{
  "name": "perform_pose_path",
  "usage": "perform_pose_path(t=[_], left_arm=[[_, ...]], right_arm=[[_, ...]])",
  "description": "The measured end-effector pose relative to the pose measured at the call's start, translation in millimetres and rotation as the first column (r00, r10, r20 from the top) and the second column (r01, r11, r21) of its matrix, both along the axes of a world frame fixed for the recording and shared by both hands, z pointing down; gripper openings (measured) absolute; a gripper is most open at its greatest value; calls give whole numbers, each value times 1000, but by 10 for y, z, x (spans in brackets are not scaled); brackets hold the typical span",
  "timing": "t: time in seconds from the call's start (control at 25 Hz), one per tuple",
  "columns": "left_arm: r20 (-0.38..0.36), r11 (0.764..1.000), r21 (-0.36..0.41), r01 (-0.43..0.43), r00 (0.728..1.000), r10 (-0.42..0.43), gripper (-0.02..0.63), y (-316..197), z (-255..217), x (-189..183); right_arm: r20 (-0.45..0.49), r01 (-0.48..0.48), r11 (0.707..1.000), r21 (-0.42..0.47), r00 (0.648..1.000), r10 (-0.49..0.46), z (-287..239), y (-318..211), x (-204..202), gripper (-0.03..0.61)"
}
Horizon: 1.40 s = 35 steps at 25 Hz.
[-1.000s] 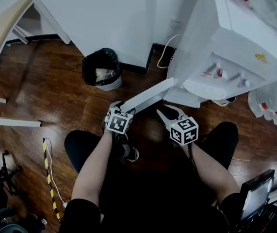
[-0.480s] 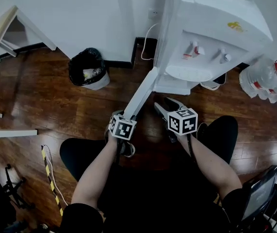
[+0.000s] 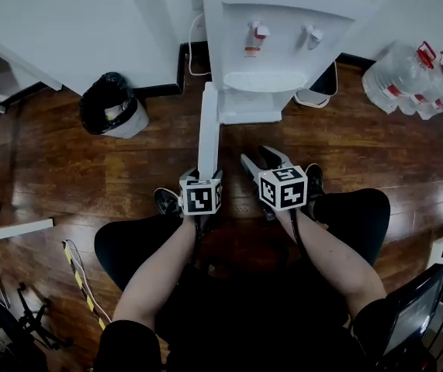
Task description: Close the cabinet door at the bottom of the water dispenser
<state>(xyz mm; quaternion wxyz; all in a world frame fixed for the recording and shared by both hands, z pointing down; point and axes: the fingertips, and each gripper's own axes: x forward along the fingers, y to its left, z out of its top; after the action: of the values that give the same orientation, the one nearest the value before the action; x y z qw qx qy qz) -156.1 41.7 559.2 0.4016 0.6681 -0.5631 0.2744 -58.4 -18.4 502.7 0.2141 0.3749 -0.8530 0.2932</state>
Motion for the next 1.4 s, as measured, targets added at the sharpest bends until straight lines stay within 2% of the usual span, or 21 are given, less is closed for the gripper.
perform_pose_path(t=[0.16,0.24,0.48,0.6,0.84,1.04,1.2,1.36,1.4], left_arm=[[5,998,15,56,998,-56,277,-21,3,223],[3,999,18,47,999,-48,285,-25,20,358],[-35,993,24,-114,993,115,337,-28,-40,769],[-109,989,29,-147,983,149,352,-56,-30,888],[-236,989,7,-150,960,148,359,-123,-112,1101],[-274,977,20,-213,938,210,338,-225,-142,1297],[-310,974,24,-223,925,220,322,-278,-171,1343],[-363,968,18,-251,900,240,324,-255,-192,1402],[-379,969,21,-248,895,237,324,-254,-211,1399]], right_arm=[[-49,-32,999,-40,998,30,300,307,393,204],[-53,-58,997,-59,997,55,386,427,555,204],[-50,-96,993,-70,994,92,485,601,854,204],[-62,-86,993,-75,995,82,573,694,855,204],[-93,-39,992,-123,995,27,827,972,678,204],[-102,-4,994,-109,995,-7,898,897,477,204],[-113,4,995,-99,993,-15,1024,719,408,204],[-117,-12,996,-86,993,2,1006,520,403,204],[-116,-29,996,-83,993,19,1013,482,439,176]])
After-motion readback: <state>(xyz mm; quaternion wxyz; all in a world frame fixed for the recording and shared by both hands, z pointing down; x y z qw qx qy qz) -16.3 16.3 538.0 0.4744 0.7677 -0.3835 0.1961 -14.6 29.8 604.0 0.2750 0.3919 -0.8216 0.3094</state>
